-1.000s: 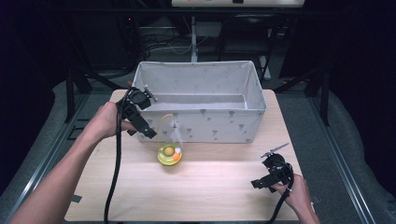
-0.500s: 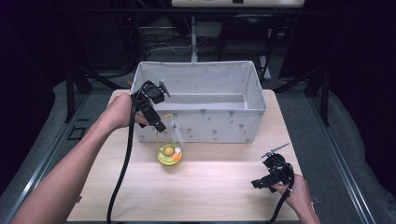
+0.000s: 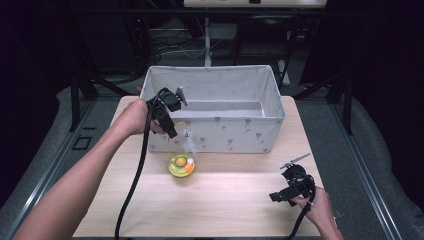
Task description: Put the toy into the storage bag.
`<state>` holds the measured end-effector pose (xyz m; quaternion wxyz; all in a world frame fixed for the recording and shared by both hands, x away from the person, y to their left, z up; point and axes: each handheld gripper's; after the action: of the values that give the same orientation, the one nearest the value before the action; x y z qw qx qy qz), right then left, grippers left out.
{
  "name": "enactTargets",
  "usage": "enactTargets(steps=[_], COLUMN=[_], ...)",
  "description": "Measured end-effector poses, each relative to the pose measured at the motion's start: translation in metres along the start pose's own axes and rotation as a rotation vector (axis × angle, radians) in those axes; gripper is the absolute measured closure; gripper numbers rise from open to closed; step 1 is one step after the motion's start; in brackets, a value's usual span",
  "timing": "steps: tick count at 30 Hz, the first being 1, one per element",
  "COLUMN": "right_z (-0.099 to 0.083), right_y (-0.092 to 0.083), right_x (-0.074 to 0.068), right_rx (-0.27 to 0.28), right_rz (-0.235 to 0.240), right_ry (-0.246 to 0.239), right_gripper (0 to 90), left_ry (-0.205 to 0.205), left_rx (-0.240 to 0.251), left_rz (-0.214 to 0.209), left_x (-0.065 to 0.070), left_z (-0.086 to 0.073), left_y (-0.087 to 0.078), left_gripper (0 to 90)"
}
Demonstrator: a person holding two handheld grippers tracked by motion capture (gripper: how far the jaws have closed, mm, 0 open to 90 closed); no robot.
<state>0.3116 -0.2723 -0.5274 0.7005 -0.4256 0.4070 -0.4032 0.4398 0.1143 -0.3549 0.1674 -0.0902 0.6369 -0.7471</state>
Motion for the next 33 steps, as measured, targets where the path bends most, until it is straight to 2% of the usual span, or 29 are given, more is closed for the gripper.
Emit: enactTargets(steps=[6, 14, 15, 16, 21, 33], right_z=[0.0, 0.0, 0.0, 0.0, 0.0, 0.0], right_y=[0.0, 0.0, 0.0, 0.0, -0.001, 0.0], right_x=[0.0, 0.0, 0.0, 0.0, 0.001, 0.002], right_rx=[0.0, -0.002, -0.004, -0.004, -0.002, 0.001], right_rz=[0.001, 0.0, -0.014, 0.0, -0.009, -0.007], right_ry=[-0.001, -0.001, -0.006, -0.002, -0.007, -0.004], right_gripper=[8.7, 8.7, 8.7, 8.7, 8.7, 8.8], left_ry=[0.012, 0.015, 0.012, 0.012, 0.003, 0.009], left_rx=[-0.042, -0.048, -0.044, -0.047, -0.033, -0.009], left_rz=[0.002, 0.004, 0.002, 0.007, 0.014, 0.021], left_x=[0.001, 0.003, 0.003, 0.004, 0.006, 0.013], left_z=[0.004, 0.007, 0.008, 0.008, 0.008, 0.006], left_y=[0.003, 0.004, 0.004, 0.005, 0.004, -0.005], left_gripper=[67.7, 76.8, 77.6, 78.6, 86.9, 87.6])
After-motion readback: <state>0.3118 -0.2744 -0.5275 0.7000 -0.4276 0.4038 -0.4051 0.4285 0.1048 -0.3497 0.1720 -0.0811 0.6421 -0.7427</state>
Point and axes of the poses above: each handheld gripper's, and its own axes: y roughly forward along the jaws, z roughly out of its top, x roughly to its right, and after that the axes turned 11 degrees about y, right-handed
